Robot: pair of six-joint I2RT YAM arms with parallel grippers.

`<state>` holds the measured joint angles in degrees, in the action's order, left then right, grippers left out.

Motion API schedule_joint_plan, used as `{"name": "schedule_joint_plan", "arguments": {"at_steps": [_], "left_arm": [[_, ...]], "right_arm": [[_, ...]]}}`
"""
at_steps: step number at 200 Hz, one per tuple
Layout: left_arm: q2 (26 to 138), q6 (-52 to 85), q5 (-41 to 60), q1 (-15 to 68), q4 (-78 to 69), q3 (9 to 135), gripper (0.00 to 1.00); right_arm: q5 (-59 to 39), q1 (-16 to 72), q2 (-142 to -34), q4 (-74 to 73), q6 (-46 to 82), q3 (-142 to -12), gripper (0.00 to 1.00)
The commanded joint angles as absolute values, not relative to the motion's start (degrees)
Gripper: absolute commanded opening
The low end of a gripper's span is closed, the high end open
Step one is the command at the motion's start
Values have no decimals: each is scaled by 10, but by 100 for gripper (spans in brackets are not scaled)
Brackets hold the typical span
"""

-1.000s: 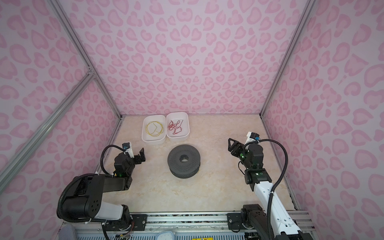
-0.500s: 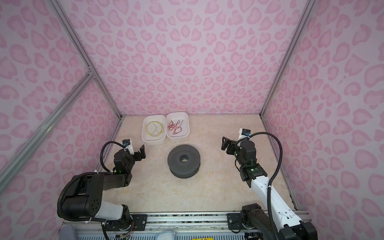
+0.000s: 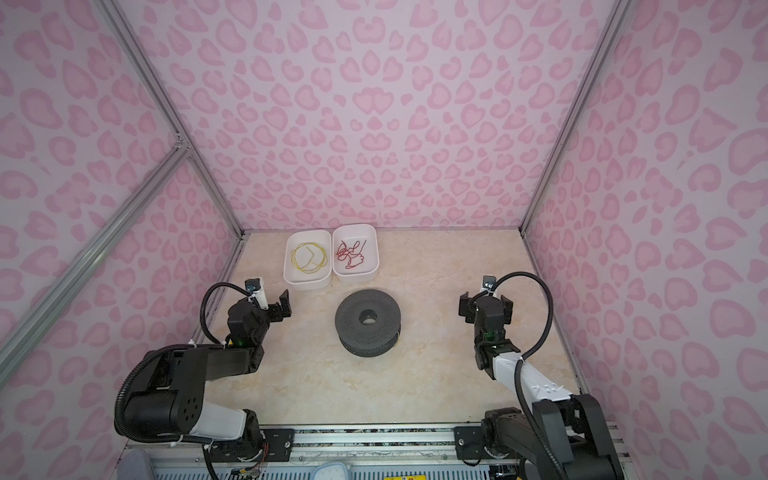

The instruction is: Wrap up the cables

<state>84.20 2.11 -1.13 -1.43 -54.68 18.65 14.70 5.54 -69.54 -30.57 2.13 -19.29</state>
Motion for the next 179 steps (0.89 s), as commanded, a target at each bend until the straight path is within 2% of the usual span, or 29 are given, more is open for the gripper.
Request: {"name": "schedule_joint_plan", "arguments": {"at_steps": [1,28,46,66,93,179], "left_arm": [[844,22,-10,-14,-555,192,98],[844,23,-10,-14,-555,191,98],[844,23,-10,-14,-554,192,98],[844,22,-10,-15,-555,192,98],[844,23,-10,-14,-554,191,97],[845,23,-10,-15,-553,191,98]], "right_arm": [[79,34,-769,-556,-7,-147,99],[84,29,-915,-758,-6,-119,100],[69,26,-873,-537,0,-197,100],[41,2,-897,-591,21,-189,100],[46,5,-880,-526,13,-209,100],[38,8,-880,-542,4,-200,100]]}}
